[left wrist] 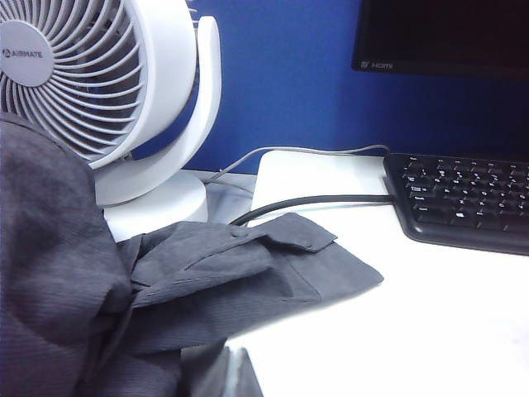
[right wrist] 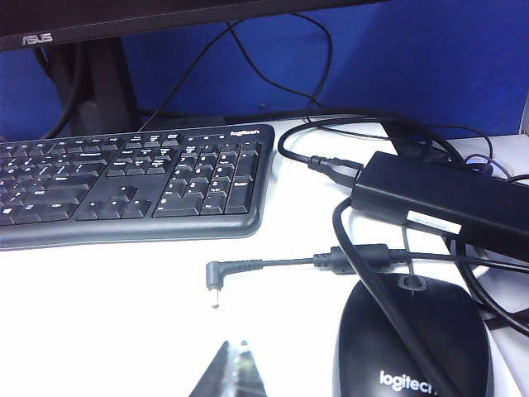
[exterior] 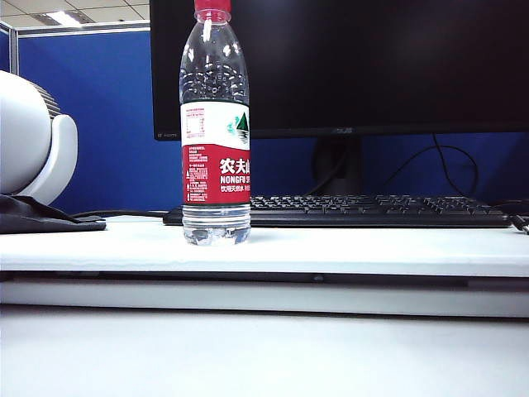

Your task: Unscrew the cap from the plastic bottle on the table.

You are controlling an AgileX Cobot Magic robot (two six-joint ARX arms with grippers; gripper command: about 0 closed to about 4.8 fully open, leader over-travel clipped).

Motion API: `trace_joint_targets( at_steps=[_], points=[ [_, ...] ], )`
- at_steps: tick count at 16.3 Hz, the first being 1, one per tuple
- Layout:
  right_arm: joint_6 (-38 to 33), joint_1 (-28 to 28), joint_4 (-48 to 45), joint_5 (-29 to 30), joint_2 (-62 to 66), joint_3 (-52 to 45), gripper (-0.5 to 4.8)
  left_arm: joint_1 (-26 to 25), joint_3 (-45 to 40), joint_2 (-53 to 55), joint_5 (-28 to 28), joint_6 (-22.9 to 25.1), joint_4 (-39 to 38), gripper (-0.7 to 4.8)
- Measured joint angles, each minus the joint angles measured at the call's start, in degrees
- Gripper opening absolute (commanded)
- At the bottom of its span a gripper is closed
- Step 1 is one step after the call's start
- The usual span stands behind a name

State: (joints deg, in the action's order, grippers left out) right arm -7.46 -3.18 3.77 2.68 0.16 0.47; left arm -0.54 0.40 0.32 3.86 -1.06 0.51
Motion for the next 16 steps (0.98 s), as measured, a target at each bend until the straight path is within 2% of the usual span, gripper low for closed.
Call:
trace_joint_targets(
  at_steps=[3, 5, 7, 8, 9, 10, 11, 12, 13, 15, 16],
  points=[
    [0.0, 0.0, 0.0, 1.07, 0.0, 0.0, 0.0, 0.0, 0.0, 0.0, 0.0, -0.68, 0.02, 0.0],
    [-0.02, 0.0, 0.0, 1.9, 0.0, 0.0, 0.0, 0.0, 0.0, 0.0, 0.0, -5.31, 0.04, 0.0],
    [-3.02, 0.33, -0.22, 3.74, 0.0, 0.0, 0.0, 0.0, 0.0, 0.0, 1.73, -15.39, -0.59, -0.01],
    [-4.94, 0.35, -1.44, 5.18, 0.0, 0.0, 0.0, 0.0, 0.0, 0.0, 5.95, -20.26, 0.35, -0.01],
    [-6.08, 0.33, -6.69, 7.32, 0.0, 0.0, 0.0, 0.02, 0.0, 0.0, 15.52, -29.73, 7.74, -0.01],
    [-7.19, 0.33, -10.32, 7.89, 0.0, 0.0, 0.0, 0.09, 0.0, 0.0, 17.97, -35.56, 15.45, -0.01],
    [-9.79, 0.35, -14.97, 7.93, 0.0, 0.0, 0.0, 0.09, 0.02, 0.0, 16.83, -44.06, 25.42, -0.01],
    [-12.87, 0.35, -20.94, 7.93, 0.0, 0.04, -0.01, 0.07, 0.28, 0.0, 11.39, -54.99, 38.34, -0.01],
    [-14.56, 0.35, -24.26, 7.45, 0.02, 0.74, -0.01, 0.07, 4.22, 0.07, 7.65, -60.72, 43.82, -0.01],
    [-16.7, 0.35, -26.86, 4.24, 0.02, 4.46, -0.01, 0.07, 11.89, 1.84, 9.51, -62.58, 44.57, -0.01],
    [-19.85, 0.35, -27.32, 1.22, 0.13, 7.96, -0.01, 0.07, 18.78, 6.97, 17.51, -56.92, 42.66, -0.01]
  ],
)
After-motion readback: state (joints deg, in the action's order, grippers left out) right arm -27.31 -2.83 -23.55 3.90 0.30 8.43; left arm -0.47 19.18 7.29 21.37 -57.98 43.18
